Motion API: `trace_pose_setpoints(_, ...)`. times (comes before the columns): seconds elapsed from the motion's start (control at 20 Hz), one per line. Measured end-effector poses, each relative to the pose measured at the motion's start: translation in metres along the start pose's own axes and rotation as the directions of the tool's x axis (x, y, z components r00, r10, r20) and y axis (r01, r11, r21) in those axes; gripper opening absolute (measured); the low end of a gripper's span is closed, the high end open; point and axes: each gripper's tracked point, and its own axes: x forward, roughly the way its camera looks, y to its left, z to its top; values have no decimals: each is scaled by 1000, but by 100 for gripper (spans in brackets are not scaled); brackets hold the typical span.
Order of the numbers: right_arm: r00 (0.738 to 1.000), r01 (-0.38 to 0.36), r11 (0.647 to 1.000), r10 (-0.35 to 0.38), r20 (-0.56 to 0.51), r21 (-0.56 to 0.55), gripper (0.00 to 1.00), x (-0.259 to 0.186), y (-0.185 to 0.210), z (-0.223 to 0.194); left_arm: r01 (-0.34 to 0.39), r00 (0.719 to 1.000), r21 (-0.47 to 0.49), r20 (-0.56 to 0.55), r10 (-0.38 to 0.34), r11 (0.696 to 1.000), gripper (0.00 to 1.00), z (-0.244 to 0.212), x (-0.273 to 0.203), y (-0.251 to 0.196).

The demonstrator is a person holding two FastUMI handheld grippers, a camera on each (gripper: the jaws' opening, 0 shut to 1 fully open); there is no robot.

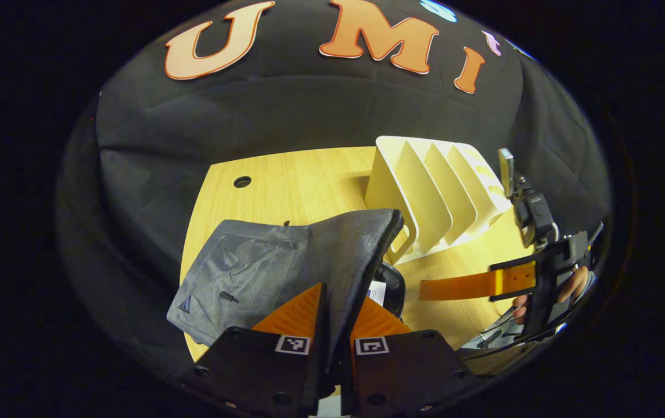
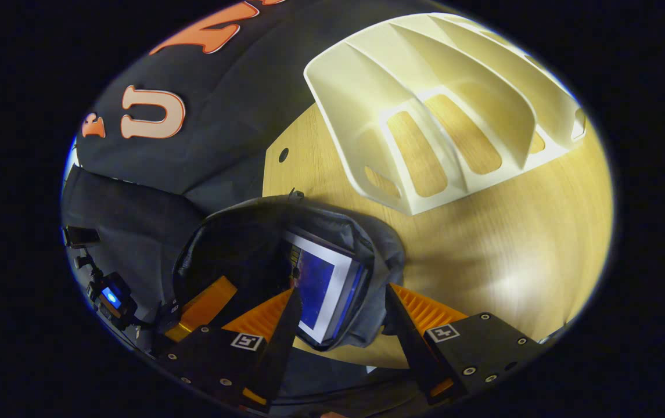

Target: Open the schoolbag, grab two books from the bookshelf and put them into the schoolbag.

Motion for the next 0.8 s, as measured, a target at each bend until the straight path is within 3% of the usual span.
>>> trace_pose_setpoints(0.15, 998, 38, 997, -35, 46, -63, 88, -21, -28, 17, -41, 999, -30, -6, 40, 999, 22, -10, 1, -16)
trace_pose_setpoints(0.3, 989, 86, 988, -69, 128, -131, 89, -45, -49, 41, -68, 998, -12, 0, 68, 998, 43, -12, -1, -39)
trace_pose_setpoints(0.35, 984, 106, 982, -80, 160, -158, 90, -53, -56, 51, -75, 997, 9, 10, 75, 997, 46, -11, 0, -50)
trace_pose_setpoints(0.4, 977, 129, 974, -92, 195, -186, 90, -63, -62, 61, -89, 996, 30, 21, 88, 996, 62, -8, 2, -59)
trace_pose_setpoints(0.55, 944, 200, 945, -116, 308, -259, 91, -93, -78, 95, -83, 992, 46, 98, 78, 996, 72, 14, 5, -97)
trace_pose_setpoints(0.65, 917, 251, 920, -126, 379, -302, 91, -114, -83, 116, -88, 985, 60, 153, 78, 994, 84, 32, 6, -124)
trace_pose_setpoints(0.7, 900, 272, 906, -119, 420, -325, 91, -125, -82, 128, -110, 978, 77, 187, 94, 991, 90, 41, 5, -131)
trace_pose_setpoints(0.8, 855, 326, 874, -108, 508, -361, 91, -150, -78, 153, -145, 960, 99, 254, 116, 984, 93, 60, 4, -146)
